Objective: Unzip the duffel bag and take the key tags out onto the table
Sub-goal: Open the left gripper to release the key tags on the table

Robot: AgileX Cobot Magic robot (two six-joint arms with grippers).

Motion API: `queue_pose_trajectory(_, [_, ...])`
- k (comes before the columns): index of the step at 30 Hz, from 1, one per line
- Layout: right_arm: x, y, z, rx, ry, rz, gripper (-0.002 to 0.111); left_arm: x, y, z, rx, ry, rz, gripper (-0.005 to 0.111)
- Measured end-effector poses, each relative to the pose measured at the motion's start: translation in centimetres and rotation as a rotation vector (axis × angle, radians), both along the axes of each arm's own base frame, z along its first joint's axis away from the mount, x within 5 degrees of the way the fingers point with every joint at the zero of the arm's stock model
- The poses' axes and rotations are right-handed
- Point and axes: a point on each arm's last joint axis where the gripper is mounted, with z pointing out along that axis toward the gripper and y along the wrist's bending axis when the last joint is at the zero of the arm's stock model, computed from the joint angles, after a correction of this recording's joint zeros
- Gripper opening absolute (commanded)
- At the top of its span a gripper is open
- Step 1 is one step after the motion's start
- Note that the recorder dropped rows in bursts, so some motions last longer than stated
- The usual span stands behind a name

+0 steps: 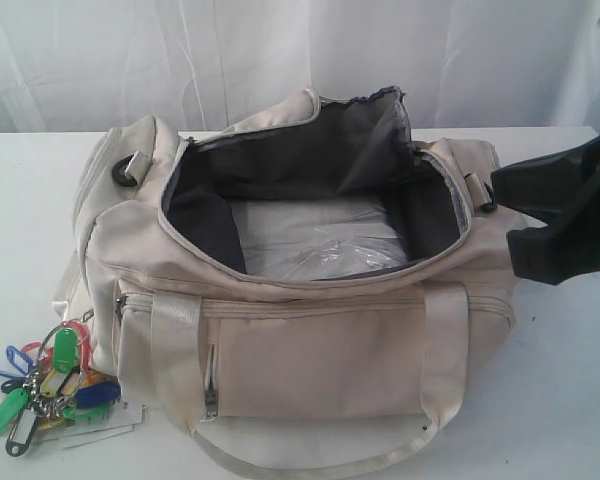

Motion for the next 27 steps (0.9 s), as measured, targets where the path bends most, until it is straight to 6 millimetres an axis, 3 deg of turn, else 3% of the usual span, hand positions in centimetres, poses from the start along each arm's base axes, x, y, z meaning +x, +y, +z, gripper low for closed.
queue_pose_trajectory(18, [0.0, 0.0, 0.0, 0.002, 0.004, -0.001, 0.000, 0.1, 0.0, -0.1, -0.004, 0.002, 0.008, 0.000])
queue_pose_trajectory(27, [0.0, 0.0, 0.0, 0.002, 0.004, -0.001, 0.000, 1.2, 2.5, -0.1, -0.006, 0.001, 0.228, 0.000])
